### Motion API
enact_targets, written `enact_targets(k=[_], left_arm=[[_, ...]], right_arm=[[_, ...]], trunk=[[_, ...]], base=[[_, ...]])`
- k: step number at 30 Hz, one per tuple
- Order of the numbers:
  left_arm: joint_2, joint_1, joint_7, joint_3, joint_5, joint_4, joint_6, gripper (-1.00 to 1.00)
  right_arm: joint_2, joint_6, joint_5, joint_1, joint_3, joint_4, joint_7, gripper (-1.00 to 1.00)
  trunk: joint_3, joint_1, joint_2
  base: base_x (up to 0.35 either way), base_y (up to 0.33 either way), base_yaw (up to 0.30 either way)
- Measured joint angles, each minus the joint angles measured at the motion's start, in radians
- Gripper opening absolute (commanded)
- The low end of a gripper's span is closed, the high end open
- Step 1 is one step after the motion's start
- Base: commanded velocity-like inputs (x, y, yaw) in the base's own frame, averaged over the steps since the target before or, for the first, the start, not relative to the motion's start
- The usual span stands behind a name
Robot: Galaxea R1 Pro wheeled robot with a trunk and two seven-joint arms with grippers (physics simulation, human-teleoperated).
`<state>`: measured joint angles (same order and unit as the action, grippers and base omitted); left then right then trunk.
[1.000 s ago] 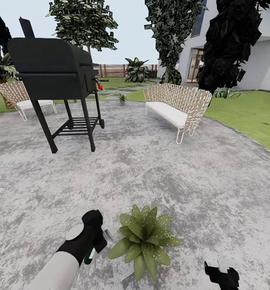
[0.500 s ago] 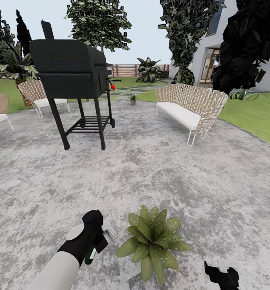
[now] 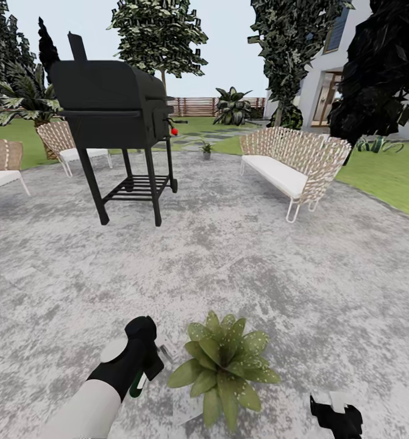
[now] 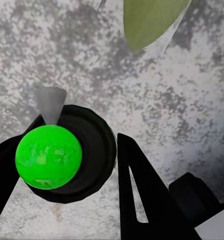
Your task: Pick up the pesticide atomizer in the garden and spray insectifuge to fully cover both potted plants in the garden.
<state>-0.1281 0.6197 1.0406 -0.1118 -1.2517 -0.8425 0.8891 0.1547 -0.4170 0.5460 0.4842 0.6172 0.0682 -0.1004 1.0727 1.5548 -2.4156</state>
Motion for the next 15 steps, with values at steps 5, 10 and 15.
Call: enact_targets(k=[5,10,15], left_arm=[[-0.003,0.015,0.003,0.0,0.0,-0.003,0.004,-1.0],[-0.023,0.075,0.042,0.0,0.003,-0.008,0.009,-1.0],[-0.019,0.107,0.197,-0.045,-0.017,-0.008,-0.004,-1.0]], right_arm=[[0.0,0.0,0.0,0.0,-0.001,0.0,0.0,1.0],[0.0,0.0,0.0,0.0,0.0,0.0,0.0,1.0],[0.0,0.0,0.0,0.0,0.0,0.0,0.0,1.0]], trunk=[[0.0,0.0,0.0],[0.0,-0.001,0.0],[0.0,-0.001,0.0]], base=[[-0.32,-0.009,0.0],[-0.028,0.0,0.0],[-0.001,0.0,0.0]])
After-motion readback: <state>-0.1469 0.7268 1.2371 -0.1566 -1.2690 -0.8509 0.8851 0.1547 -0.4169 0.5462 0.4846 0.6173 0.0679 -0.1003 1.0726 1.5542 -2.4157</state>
